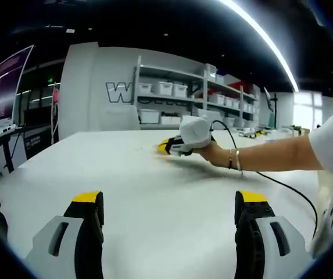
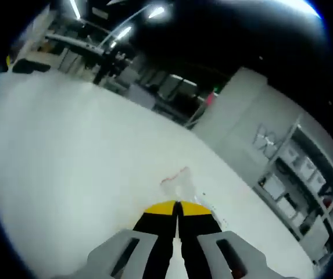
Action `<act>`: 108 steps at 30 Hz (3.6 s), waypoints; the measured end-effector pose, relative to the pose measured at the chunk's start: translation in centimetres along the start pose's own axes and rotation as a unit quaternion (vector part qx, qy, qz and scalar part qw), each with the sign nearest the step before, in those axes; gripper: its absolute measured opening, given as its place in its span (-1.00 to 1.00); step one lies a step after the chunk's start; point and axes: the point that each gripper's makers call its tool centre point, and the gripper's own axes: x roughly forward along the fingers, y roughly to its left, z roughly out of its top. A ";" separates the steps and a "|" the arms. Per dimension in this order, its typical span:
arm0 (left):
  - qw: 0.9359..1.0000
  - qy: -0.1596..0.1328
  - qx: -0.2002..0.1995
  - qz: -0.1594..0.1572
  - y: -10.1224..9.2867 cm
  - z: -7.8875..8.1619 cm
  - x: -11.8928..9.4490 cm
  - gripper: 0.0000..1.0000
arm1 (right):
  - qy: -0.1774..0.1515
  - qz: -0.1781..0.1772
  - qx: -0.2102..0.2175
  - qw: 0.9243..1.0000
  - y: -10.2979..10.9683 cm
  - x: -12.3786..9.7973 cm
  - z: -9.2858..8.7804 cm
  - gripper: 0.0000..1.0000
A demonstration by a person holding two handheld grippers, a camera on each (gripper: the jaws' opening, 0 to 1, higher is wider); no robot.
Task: Open the resealable bag by pulling the two sides of the seal apart until the entire bag opening is separated and visibly accessible.
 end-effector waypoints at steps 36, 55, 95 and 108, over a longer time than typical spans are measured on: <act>1.000 -0.025 0.019 -0.001 -1.9 2.2 -2.9 0.85 | -0.052 -0.050 0.073 0.995 -4.3 -5.5 4.9 -1.00; 0.999 -0.030 0.028 -0.004 -3.1 2.8 -3.4 0.85 | -0.072 -0.053 0.078 0.993 -4.5 -8.2 5.7 -1.00; 0.998 -0.033 0.048 -0.019 -6.0 3.4 -4.2 0.85 | -0.101 -0.066 0.093 0.988 -2.8 -16.6 4.7 -1.00; 0.998 -0.034 0.052 -0.026 -6.7 3.5 -4.4 0.85 | -0.122 -0.063 0.096 0.986 -1.5 -19.3 5.6 -1.00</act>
